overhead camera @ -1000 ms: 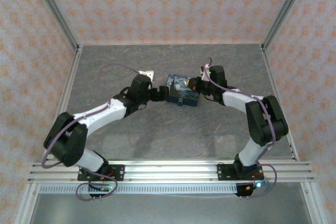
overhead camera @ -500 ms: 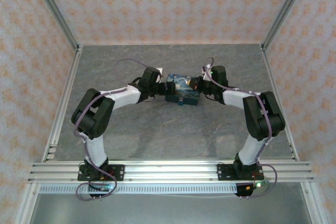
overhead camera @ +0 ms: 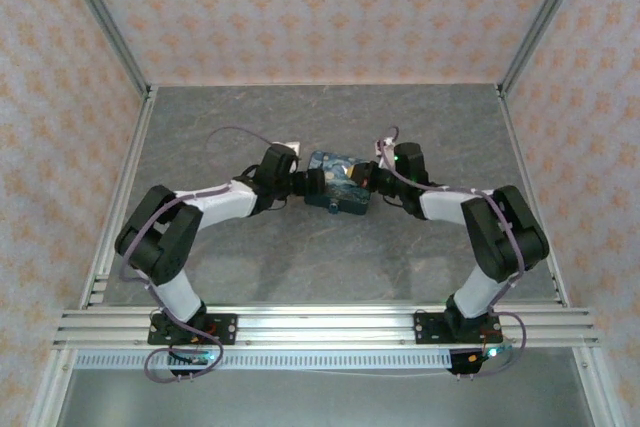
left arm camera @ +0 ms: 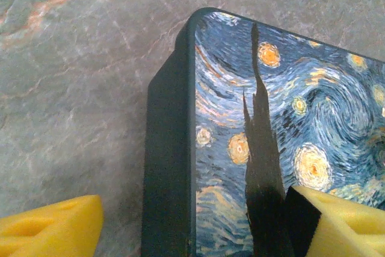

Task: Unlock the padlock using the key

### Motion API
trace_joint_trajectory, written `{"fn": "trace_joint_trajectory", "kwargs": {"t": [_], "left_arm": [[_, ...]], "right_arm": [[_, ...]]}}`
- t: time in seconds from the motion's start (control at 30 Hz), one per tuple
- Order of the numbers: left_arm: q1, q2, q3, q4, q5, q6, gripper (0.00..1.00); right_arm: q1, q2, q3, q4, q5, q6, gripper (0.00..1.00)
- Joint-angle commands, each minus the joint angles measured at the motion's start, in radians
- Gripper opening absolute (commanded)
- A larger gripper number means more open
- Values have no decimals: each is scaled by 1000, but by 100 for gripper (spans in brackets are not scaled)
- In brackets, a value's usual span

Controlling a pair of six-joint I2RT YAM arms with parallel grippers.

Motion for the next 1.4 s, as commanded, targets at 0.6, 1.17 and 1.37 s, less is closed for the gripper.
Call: {"fn": "trace_joint_trajectory", "kwargs": {"t": [0.6,1.17,1.37], "left_arm": [[-97,-436,-178,-251,-121,19,88],[-266,-308,-409,209,-75,79,82],[-278,-220,-375,286,-95,84,76]], "right_arm": [[113,-91,-90,-156,121,32,0],[113,-93,-72,-217,144,-10,0],[113,-92,-70,-222,147,-14,0]]}}
